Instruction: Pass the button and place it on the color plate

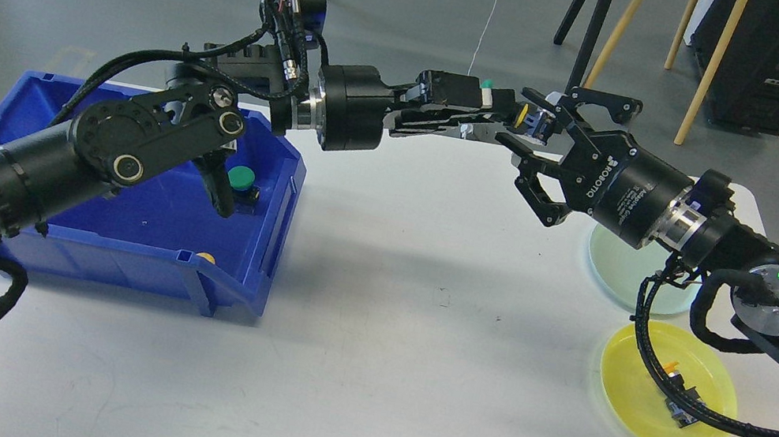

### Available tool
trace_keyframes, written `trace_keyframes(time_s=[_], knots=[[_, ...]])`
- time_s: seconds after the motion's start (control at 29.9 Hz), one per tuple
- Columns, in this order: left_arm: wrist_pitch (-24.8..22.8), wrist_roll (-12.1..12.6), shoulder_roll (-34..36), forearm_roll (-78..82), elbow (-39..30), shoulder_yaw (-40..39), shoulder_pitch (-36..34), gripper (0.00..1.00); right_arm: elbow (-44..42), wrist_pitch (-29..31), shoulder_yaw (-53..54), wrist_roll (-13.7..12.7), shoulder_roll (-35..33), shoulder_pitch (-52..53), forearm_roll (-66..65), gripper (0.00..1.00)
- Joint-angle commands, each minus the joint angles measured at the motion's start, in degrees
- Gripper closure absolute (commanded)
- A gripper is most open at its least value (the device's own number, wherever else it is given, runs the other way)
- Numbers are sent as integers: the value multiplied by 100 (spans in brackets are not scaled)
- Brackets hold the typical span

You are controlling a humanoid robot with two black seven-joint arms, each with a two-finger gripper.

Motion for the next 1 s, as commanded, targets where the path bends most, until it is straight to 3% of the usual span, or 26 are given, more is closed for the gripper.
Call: trace_keyframes(time_s=[0.0,0.03,0.27,0.33,0.37,0.4,0.43,0.53,0.77,0.9,0.97], knots=[[0,0,11,9,0,9,9,95,-4,-196,26,11,46,-1,0,96],[0,0,11,17,0,9,18,95,13,-257,26,29,46,-10,0,100],[0,0,20,26,0,27,115,91,48,-434,44,64,46,-36,8,100],[0,0,20,0,0,0,141,70,48,-443,44,56,46,-36,8,100],[0,0,11,-9,0,-26,150,55,48,-451,53,55,46,-36,8,100],[0,0,11,-18,0,-35,158,29,48,-460,53,55,46,-36,8,100],[0,0,11,-53,0,-35,167,20,48,-469,53,55,46,-36,17,100],[0,0,20,-132,0,-26,185,11,48,-469,53,55,37,-45,52,100],[0,0,90,-325,0,-35,176,4,-56,-828,403,73,-7,-325,166,100],[0,0,187,-378,0,-26,185,4,-1073,-2424,879,73,116,-887,141,100],[0,0,196,-361,0,0,194,4,-1794,-3199,634,82,439,-941,-515,100]])
